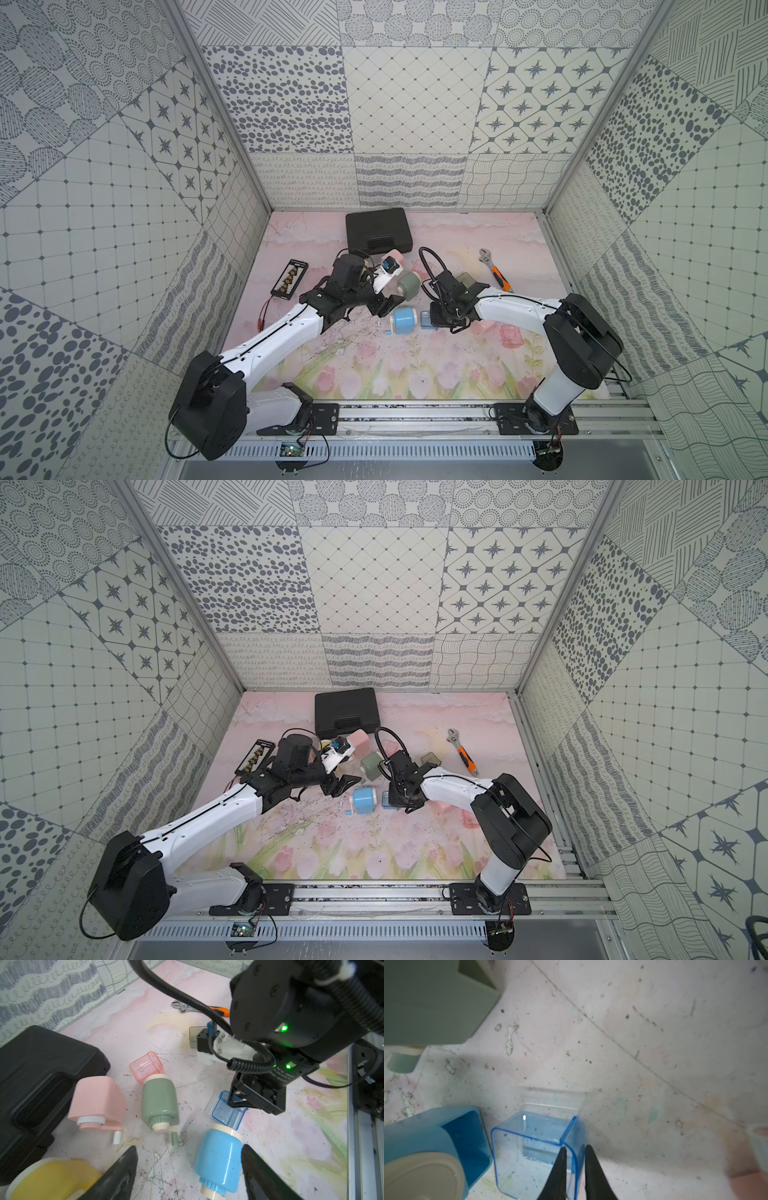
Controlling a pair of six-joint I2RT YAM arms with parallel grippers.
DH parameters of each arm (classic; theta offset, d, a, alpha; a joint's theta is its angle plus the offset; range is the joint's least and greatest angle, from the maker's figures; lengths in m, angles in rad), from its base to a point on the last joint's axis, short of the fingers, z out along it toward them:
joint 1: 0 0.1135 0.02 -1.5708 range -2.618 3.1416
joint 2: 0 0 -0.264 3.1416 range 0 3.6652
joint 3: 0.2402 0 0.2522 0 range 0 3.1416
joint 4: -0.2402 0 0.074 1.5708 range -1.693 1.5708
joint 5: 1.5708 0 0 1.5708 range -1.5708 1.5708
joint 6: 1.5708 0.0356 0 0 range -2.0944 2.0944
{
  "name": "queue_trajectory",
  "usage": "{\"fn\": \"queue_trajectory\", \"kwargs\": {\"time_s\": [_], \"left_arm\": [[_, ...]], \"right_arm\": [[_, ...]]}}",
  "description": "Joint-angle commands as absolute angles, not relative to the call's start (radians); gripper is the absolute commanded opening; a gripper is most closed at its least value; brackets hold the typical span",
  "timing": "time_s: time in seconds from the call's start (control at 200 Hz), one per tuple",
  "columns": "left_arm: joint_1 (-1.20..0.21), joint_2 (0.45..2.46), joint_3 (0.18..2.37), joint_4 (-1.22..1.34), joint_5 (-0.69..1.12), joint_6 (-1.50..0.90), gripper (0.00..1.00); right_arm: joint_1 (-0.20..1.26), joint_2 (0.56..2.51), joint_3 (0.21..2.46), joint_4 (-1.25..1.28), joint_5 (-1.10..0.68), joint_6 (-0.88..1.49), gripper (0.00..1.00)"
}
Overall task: Put the tray back into the pencil sharpener
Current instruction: Adjust the container at the center of the board, then close the container of the pencil sharpener.
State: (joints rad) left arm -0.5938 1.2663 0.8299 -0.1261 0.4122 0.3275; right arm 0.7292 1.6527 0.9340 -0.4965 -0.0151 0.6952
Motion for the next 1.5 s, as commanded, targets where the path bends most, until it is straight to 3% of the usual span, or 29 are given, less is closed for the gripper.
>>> {"fn": "queue_trajectory", "kwargs": {"time_s": [0.0, 0.36, 0.535, 0.7, 0.896, 1.251, 1.496], "left_arm": [[-0.660, 1.348, 0.914, -0.388, 0.403, 0.542, 0.80], [-0.691, 1.531, 1.019, -0.498, 0.379, 0.607, 0.86], [-0.692, 1.556, 1.002, -0.464, 0.359, 0.620, 0.88], [-0.692, 1.584, 0.994, -0.461, 0.346, 0.641, 0.86], [-0.691, 1.615, 0.990, -0.456, 0.362, 0.650, 0.78], [-0.692, 1.641, 0.978, -0.399, 0.395, 0.664, 0.57], [-0.691, 1.633, 0.966, -0.401, 0.401, 0.690, 0.50]], "right_arm": [[0.735, 1.593, 0.897, -0.452, -0.045, 0.698, 0.20], [0.745, 1.514, 0.821, -0.443, -0.059, 0.730, 0.20], [0.740, 1.489, 0.809, -0.447, -0.032, 0.731, 0.31], [0.732, 1.473, 0.806, -0.392, -0.059, 0.746, 0.33], [0.722, 1.475, 0.780, -0.339, -0.036, 0.760, 0.33], [0.725, 1.541, 0.788, -0.301, -0.061, 0.743, 0.19], [0.748, 1.563, 0.819, -0.287, -0.097, 0.728, 0.18]]}}
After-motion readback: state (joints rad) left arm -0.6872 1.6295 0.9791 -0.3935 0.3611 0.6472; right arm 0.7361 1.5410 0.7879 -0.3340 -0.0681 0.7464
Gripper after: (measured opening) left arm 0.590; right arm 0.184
